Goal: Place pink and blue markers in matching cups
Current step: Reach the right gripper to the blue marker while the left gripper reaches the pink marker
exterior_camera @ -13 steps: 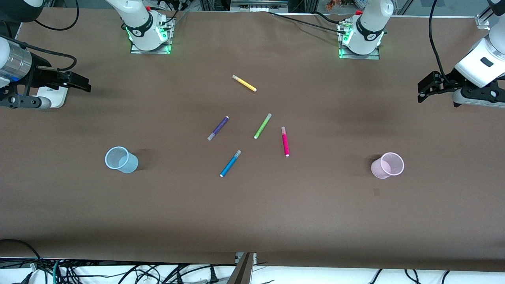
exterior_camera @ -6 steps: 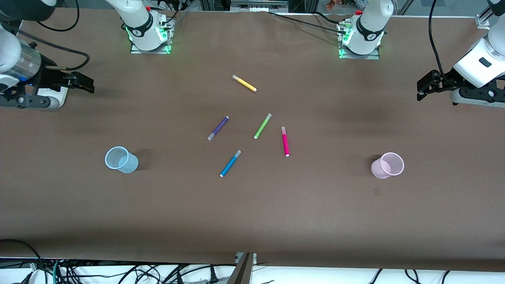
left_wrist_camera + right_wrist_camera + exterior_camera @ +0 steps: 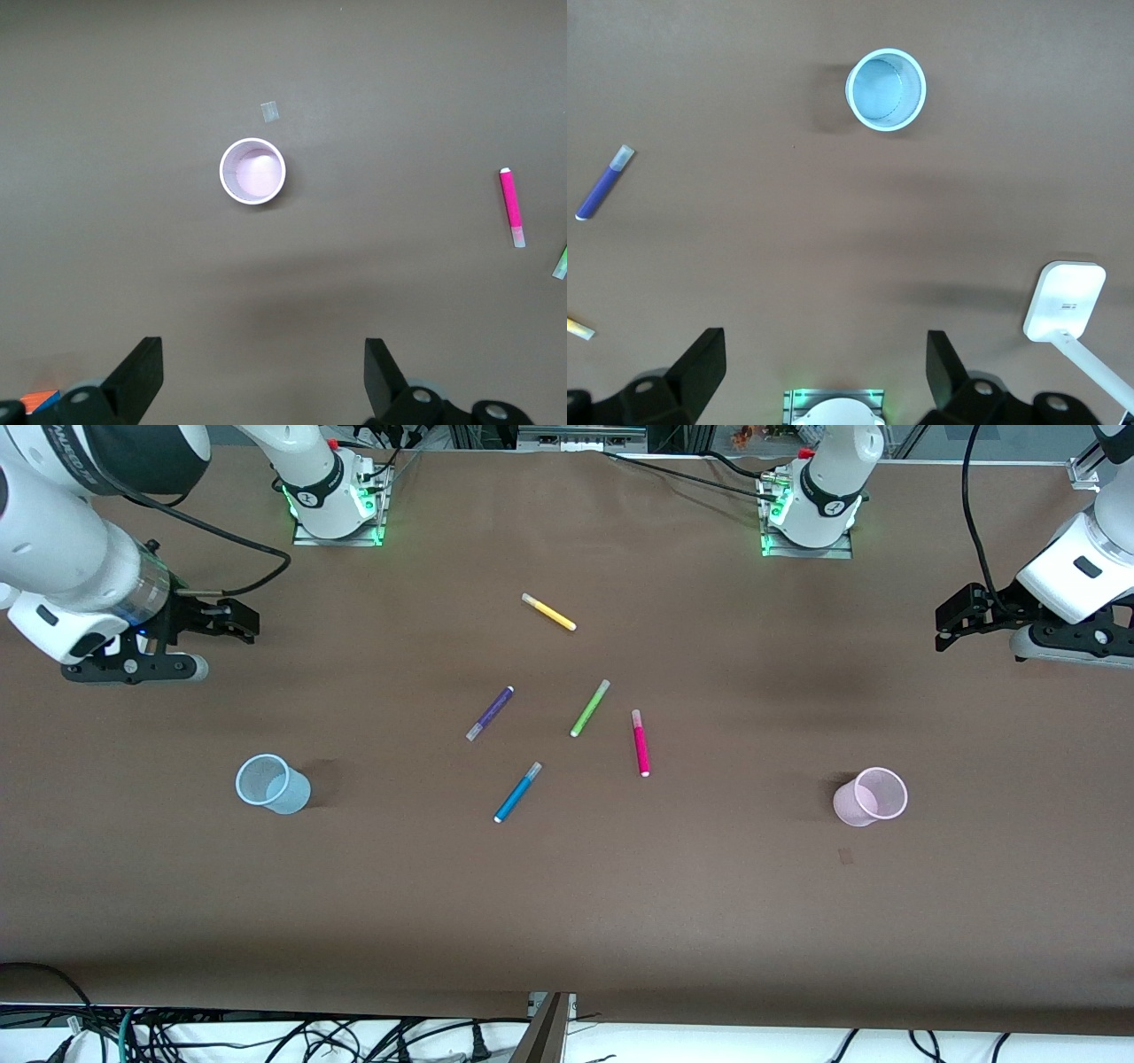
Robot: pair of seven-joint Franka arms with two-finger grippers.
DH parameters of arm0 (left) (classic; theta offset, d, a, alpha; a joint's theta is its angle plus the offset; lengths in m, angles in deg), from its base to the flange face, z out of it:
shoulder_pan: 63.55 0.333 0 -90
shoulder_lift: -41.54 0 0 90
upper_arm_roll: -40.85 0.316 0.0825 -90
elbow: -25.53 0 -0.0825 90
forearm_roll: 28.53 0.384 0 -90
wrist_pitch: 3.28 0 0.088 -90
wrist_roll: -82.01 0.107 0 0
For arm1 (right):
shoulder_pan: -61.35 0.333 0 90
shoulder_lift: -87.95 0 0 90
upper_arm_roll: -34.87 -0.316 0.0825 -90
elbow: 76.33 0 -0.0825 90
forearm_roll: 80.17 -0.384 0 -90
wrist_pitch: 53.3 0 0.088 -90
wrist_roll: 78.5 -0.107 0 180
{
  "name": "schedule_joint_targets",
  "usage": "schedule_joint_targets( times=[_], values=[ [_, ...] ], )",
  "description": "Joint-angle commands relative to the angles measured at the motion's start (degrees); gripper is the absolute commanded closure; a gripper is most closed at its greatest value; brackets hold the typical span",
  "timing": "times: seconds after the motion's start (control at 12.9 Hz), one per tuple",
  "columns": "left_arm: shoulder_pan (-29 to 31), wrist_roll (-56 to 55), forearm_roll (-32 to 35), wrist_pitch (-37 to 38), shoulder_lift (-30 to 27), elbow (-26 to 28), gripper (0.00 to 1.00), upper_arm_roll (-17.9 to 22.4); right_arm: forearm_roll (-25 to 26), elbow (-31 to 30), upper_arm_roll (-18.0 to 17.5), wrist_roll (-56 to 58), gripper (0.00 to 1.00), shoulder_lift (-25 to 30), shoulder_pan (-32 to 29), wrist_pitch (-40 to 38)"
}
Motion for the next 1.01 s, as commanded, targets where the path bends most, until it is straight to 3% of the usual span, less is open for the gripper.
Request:
schedule_joint_targets(
  times=[0.0, 0.23, 0.46, 0.7, 0.93],
  values=[
    [-0.8, -0.3, -0.2, 0.8, 2.1, -0.5, 0.0, 0.3, -1.3, 2.6, 0.0, -6.9, 0.0, -2.1, 2.3, 0.9],
    [-1.3, -0.5, -0.3, 4.6, 6.5, -0.5, 0.0, -2.1, -6.6, 3.9, 0.0, -17.3, 0.0, -5.8, 5.1, 5.3],
    [-1.3, -0.7, -0.5, 3.8, 11.0, -0.4, 0.0, -6.0, -6.7, 4.0, 0.1, -28.1, 0.0, -11.7, 11.2, 15.4],
    [-1.4, -4.3, -1.2, -0.7, 15.6, -0.2, 0.0, -8.9, -6.7, 5.6, 0.1, -37.7, 0.01, -20.8, 14.4, 28.1],
    [-1.4, -11.3, -1.0, -7.0, 20.6, 0.9, 0.0, -13.8, -6.0, 10.9, 0.3, -42.6, 0.02, -30.4, 17.2, 34.6]
  ],
)
